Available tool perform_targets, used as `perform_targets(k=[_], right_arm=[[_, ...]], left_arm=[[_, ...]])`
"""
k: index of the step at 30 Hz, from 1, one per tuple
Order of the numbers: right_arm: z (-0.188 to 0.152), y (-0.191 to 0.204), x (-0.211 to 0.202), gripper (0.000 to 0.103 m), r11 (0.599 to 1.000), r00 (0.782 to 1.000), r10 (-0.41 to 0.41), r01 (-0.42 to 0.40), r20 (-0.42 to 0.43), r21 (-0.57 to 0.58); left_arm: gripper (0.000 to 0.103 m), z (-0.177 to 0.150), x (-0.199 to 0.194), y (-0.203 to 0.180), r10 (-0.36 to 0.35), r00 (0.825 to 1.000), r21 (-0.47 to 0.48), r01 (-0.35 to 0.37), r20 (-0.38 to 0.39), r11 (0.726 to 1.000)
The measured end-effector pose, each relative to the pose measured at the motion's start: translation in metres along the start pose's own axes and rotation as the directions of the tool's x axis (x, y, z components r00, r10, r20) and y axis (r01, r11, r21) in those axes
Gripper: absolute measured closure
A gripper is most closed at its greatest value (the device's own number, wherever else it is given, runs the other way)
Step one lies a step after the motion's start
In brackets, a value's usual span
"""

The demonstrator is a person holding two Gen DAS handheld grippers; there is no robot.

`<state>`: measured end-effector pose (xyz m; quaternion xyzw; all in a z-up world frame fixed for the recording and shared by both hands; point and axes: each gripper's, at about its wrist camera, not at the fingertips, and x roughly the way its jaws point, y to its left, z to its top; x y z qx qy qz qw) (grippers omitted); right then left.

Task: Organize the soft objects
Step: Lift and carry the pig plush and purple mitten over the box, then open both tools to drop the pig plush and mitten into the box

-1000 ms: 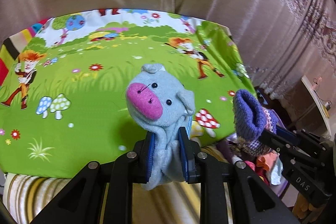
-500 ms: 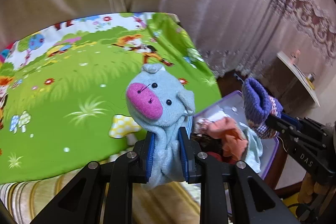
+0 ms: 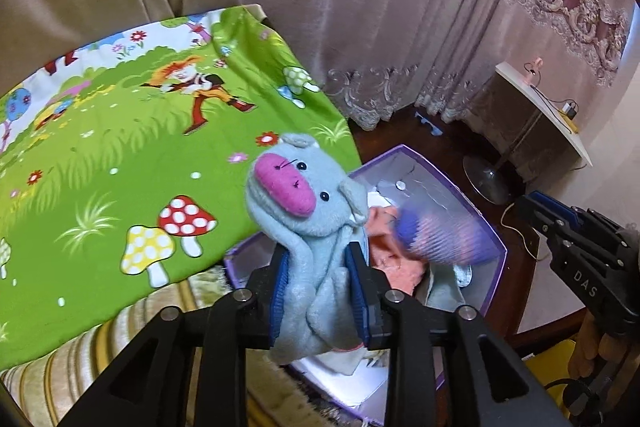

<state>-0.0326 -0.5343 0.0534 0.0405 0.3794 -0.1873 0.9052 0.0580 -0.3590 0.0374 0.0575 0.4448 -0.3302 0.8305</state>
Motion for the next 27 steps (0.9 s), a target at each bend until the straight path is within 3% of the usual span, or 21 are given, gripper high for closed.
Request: perform_targets(k=[6,8,10,13,21,27], right_arm=[[-0.004,-0.003,0.005,0.075,1.0,1.0,0.002,-0.002,-0.014,0.009],[-0.006,-0.002,0.004,0.072,1.0,1.0,0.0,0.001,-0.018,0.011],[-0.01,-0.001,0.0,0.061,1.0,1.0,-0.001,0.002,-0.016,0.019],[-0.017,0.003,-0.008,0.052,1.0,1.0,-0.004,0.005,-0.011,0.026],[-0.054,0.023,-0.03,0.045,1.0,0.999,-0.006,0.007,-0.037,0.007],[-0.065,0.027,-0.031,0.044,1.0,0.998,-0.007,0.007,-0.059,0.009]], left_arm=[[0.045,-0.005,0.01,-0.006,-0.002,0.999,-0.002,0.002,-0.035,1.0],[0.04,-0.009,0.009,-0.005,0.004,0.999,-0.004,-0.004,-0.043,1.0],[0.034,-0.016,0.005,-0.004,0.012,0.999,-0.015,-0.013,-0.05,1.0],[0.029,-0.03,0.0,0.0,0.005,0.997,-0.042,-0.009,-0.078,0.999],[0.015,-0.074,-0.022,0.01,0.017,0.993,-0.093,-0.028,-0.119,0.995],[0.013,-0.089,-0.03,0.01,0.004,0.997,-0.091,-0.01,-0.073,0.996]])
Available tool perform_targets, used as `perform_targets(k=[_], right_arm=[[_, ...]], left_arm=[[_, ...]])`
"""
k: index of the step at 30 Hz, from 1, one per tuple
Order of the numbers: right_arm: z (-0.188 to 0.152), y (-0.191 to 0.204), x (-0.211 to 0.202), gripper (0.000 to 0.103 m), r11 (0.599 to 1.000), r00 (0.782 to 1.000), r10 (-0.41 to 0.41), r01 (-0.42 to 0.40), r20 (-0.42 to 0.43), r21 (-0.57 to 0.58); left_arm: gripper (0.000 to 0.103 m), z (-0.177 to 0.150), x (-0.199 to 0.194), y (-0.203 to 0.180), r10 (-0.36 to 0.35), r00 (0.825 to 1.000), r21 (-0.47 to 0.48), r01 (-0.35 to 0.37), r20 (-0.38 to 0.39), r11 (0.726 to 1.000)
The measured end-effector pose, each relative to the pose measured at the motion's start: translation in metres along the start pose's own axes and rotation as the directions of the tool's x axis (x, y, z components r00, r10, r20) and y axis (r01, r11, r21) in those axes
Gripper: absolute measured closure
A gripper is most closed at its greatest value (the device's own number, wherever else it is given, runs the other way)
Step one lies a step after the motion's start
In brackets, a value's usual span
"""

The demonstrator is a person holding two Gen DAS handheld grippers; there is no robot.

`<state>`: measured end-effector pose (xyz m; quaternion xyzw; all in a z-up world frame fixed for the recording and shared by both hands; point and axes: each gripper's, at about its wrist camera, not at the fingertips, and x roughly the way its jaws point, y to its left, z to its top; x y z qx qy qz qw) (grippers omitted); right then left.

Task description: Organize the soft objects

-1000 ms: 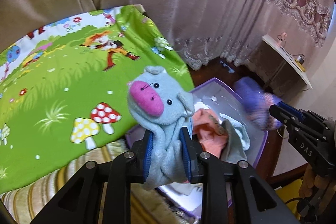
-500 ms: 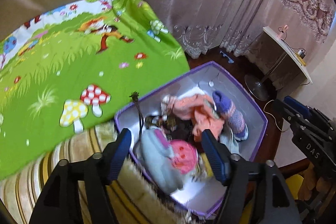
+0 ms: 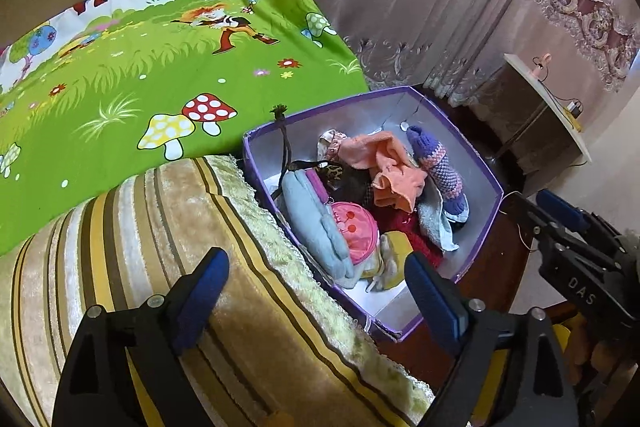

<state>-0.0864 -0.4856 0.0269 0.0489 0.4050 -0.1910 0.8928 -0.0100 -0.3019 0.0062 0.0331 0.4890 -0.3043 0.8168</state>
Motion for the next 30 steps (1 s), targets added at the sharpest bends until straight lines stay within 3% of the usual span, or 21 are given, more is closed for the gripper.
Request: perform_targets(k=[6,12,30], right_arm=[[0.0017,0.0066,0.0046,0.044,1.0,1.0,0.012,-0.012,-0.014,-0.01],[0.0,0.0085,0.0068,0.044,1.0,1.0,0.015,-0.016,-0.024,-0.015],[0.0002,0.0097,0.0098,0.044,1.0,0.999,0.021,-0.021,-0.032,-0.016]], left_arm=[[0.013,0.0011,0.0022,-0.0034,0.027,1.0,0.012,-0.027,-0.011,1.0],[0.009,0.0017,0.0013,0.004,-0.022,1.0,-0.027,0.021,-0.008,0.999],[0.005,0.0026,0.0044,0.0004,-0.024,1.0,-0.005,0.024,-0.02,1.0]])
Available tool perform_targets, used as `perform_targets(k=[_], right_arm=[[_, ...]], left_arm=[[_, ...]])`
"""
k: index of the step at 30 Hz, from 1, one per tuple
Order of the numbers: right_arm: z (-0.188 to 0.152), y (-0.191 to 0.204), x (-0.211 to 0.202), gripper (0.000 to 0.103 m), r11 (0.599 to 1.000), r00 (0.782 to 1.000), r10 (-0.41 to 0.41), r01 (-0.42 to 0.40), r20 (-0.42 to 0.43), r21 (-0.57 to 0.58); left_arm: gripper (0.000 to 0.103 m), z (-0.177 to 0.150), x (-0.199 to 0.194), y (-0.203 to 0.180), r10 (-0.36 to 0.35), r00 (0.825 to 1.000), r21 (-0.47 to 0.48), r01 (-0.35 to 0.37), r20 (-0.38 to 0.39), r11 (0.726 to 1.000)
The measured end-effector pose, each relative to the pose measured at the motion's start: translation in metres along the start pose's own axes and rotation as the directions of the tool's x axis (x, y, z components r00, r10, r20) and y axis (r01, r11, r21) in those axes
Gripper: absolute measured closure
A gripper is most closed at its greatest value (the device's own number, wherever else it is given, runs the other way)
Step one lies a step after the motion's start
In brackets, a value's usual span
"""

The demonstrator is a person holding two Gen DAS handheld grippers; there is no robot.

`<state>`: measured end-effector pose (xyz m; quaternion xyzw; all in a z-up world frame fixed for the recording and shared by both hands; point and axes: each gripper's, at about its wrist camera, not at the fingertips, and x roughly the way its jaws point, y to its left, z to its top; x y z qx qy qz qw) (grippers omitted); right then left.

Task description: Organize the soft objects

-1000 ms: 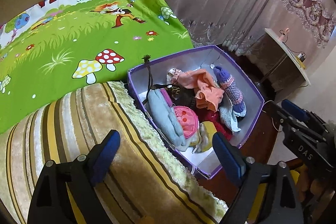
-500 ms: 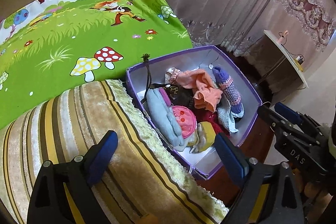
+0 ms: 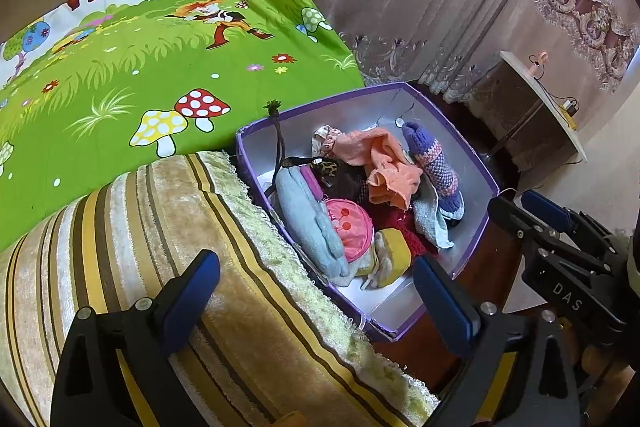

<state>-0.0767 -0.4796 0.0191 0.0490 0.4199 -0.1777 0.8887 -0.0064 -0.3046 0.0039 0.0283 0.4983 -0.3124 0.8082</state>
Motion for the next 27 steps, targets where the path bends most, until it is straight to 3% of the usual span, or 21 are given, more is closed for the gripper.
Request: perform_targets(k=[27], right_arm=[[-0.0013,-0.0009,0.0004,0.043,1.0,1.0,0.007,-0.007,-0.009,0.007]], left_arm=[[0.003,-0.0003,0.0007,-0.0008,-0.001,1.0,0.006,0.001,-0.005,1.0]])
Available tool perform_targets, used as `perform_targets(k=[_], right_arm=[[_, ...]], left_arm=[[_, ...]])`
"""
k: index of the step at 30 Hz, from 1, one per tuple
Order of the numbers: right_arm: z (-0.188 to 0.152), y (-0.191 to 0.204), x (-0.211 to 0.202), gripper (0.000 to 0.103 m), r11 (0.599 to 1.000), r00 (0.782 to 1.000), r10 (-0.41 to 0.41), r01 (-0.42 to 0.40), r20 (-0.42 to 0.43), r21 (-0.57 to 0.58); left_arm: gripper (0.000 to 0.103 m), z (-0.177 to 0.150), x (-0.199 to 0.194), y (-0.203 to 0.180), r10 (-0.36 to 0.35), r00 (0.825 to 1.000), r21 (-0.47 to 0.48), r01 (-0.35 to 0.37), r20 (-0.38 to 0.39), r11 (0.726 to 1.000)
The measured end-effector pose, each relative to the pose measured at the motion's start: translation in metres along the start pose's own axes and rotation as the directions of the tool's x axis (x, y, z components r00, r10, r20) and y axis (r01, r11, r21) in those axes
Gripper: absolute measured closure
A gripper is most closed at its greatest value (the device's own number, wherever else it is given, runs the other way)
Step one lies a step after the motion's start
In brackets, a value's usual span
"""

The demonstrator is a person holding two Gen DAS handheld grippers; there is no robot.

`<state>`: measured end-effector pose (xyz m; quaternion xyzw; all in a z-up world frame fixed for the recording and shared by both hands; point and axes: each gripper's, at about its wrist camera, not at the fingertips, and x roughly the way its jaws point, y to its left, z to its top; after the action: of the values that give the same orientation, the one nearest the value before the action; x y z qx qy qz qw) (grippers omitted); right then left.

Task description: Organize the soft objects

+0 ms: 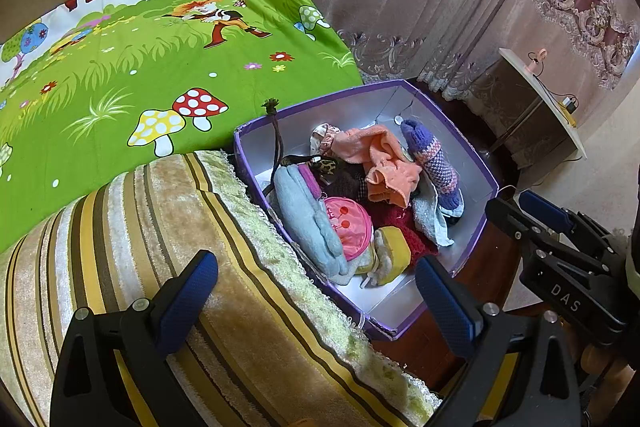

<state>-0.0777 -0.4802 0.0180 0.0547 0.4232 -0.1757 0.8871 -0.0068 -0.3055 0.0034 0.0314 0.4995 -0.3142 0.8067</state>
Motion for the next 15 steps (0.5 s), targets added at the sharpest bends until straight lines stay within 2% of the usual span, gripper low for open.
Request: perform_targets(k=[15], right_arm=[[-0.0033,-0.0017,0.0029,0.043,1.0,1.0,0.002,-0.002,-0.014,0.002]], left_arm=[[0.001,0.002,0.0004,0.0001,-0.015,1.0,0.016,0.014,0.008,1.0]])
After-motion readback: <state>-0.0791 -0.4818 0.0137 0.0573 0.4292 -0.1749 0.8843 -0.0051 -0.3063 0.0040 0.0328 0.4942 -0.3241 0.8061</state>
